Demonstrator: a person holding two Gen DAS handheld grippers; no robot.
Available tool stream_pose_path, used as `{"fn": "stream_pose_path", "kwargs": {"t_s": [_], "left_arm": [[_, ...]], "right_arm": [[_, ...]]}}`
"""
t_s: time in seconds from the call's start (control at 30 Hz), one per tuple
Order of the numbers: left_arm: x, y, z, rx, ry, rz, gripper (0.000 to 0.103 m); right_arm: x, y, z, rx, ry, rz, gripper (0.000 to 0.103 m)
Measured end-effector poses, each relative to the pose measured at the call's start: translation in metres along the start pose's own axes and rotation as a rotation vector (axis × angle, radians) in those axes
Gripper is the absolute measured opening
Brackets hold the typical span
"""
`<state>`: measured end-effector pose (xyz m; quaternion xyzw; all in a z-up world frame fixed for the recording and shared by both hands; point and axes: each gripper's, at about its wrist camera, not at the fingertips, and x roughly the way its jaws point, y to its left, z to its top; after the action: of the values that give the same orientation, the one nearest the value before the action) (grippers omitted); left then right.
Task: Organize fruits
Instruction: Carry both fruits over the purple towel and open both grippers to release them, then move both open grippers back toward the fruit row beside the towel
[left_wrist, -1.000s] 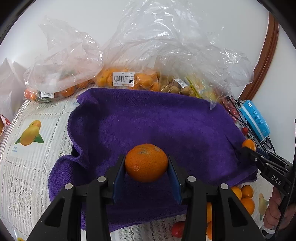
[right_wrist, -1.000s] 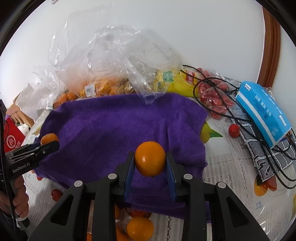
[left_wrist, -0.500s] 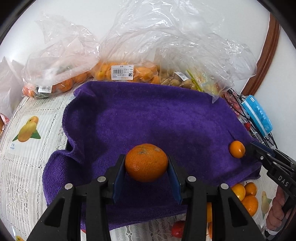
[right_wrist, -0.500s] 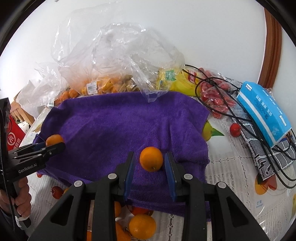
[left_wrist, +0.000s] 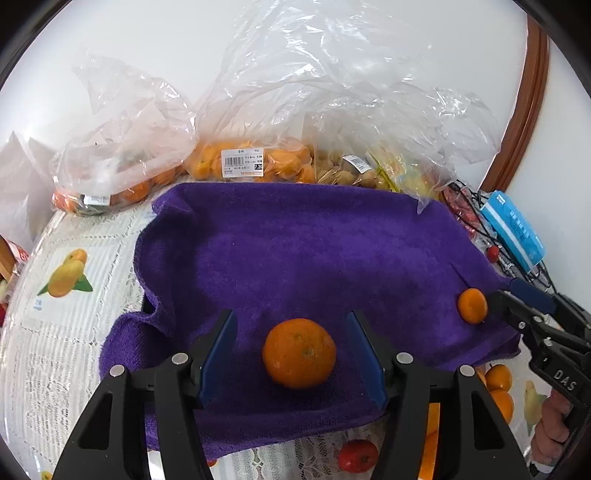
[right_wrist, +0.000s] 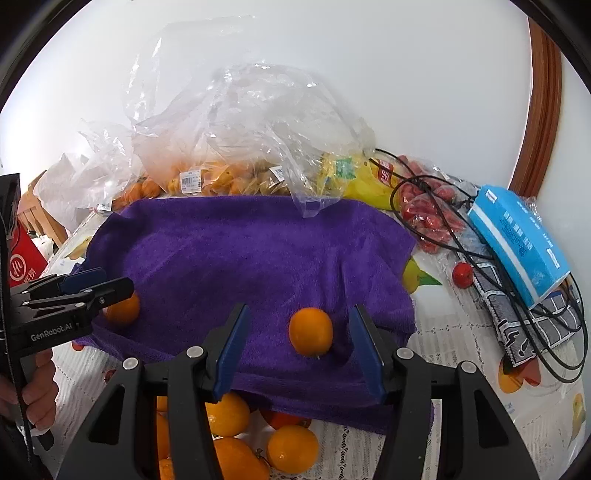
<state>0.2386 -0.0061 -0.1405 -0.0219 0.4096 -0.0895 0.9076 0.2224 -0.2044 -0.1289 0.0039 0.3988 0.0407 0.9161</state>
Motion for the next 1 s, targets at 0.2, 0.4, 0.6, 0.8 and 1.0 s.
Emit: {"fn": "stream_pose_path", "kwargs": {"t_s": [0.2, 0.4, 0.6, 0.8, 1.0], "left_arm": [[-0.004, -0.003, 0.0, 0.024, -0.021, 0.027, 0.06], [-0.008, -0.006, 0.001, 0.039, -0.021, 0.038, 0.06], [-0.028, -0.015, 0.004, 0.065, -0.061, 0.047, 0.06], [-0.053, -0.023, 0.002, 0.08, -0.078, 0.018, 0.06], [-0.075, -0.023, -0.014, 0.092, -0.073, 0.035, 0.06]], "right_arm": [[-0.006, 0.001, 0.0, -0.01, -0.023, -0.011, 0.058], [-0.012, 0.0, 0.001, 0.018, -0.024, 0.001, 0.058], [-0.033, 0.003, 0.002, 0.007, -0.029, 0.021, 0.058], [-0.071, 0.004, -0.004, 0.006, -0.06, -0.006, 0.058], [-0.1, 0.002, -0.016, 0.041, -0.064, 0.002, 0.058]]}}
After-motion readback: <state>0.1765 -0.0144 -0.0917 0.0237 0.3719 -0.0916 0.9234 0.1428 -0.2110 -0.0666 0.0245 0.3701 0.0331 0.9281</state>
